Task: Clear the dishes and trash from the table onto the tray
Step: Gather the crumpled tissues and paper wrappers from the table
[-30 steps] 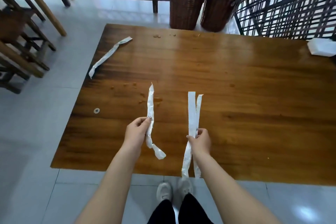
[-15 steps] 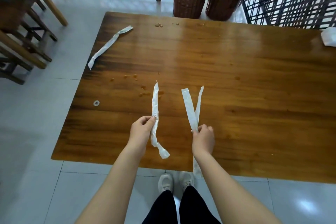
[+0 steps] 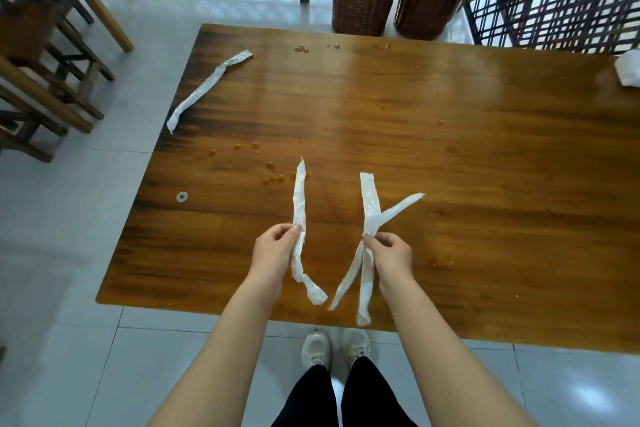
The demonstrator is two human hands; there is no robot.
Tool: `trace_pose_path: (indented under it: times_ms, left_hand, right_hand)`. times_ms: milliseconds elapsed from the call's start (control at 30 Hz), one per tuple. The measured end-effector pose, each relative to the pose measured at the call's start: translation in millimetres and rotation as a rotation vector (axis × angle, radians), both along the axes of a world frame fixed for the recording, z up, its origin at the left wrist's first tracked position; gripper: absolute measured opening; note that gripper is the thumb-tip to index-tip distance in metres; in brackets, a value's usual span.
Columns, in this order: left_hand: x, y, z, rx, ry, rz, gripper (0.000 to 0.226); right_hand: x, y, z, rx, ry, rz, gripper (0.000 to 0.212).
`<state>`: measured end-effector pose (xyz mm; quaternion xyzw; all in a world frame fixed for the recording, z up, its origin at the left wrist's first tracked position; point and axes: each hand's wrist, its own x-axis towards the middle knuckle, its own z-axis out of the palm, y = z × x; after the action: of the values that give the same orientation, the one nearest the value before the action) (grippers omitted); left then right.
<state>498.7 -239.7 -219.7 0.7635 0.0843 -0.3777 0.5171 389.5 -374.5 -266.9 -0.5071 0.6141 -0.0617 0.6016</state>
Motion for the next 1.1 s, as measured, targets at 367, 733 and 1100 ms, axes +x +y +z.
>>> trace_pose_path:
  times_ms: [367,733,1100]
  left_hand:
    - [0.1,-24.9,29.3,-0.019,-0.034,0.079,0.016]
    - [-0.3,-36.3,68.6,-0.025,-0.151,0.175,0.027]
    - [59.2,-14.2,95.2,-0.016,-0.268,0.175,0.032]
  right_hand:
    - [26.2,-27.5,55.6,0.247,-0.345,0.017,0.015]
    - [34.3,-47.8,90.4,0.340,-0.479,0.075,0.027]
    - [88.1,-38.3,120.3,0.323,-0.582,0.185,0.025]
